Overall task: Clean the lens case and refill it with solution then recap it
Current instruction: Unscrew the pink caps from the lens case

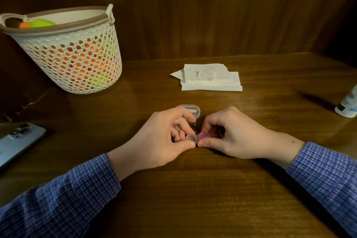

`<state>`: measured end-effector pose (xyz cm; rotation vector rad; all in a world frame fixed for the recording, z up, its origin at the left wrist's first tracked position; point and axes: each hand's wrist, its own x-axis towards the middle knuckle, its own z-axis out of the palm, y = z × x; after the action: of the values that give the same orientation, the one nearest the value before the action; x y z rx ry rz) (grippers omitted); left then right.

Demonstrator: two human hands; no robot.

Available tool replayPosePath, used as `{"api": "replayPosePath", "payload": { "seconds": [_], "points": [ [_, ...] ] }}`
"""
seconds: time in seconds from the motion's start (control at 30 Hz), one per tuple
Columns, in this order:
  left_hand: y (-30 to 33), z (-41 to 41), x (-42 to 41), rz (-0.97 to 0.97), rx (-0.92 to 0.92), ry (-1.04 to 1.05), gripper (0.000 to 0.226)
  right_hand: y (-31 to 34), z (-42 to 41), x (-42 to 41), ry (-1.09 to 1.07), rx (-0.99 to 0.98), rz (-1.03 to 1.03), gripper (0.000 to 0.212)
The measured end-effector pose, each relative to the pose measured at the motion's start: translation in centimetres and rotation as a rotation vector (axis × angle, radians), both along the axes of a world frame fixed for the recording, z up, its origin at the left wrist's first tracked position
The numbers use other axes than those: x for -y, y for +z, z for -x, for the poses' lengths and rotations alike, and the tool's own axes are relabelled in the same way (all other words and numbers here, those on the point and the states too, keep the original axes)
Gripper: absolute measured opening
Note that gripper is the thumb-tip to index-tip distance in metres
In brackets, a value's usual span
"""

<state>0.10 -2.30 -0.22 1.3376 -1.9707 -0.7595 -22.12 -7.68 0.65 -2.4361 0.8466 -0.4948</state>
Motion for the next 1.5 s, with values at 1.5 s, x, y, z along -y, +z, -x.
{"api": "replayPosePath", "payload": {
  "seconds": [1.5],
  "points": [
    [-0.11, 0.07, 0.04, -0.019, -0.005, 0.032, 0.052, -0.54, 0.38, -0.55, -0.123, 0.131, -0.059, 0.047]
  ]
}}
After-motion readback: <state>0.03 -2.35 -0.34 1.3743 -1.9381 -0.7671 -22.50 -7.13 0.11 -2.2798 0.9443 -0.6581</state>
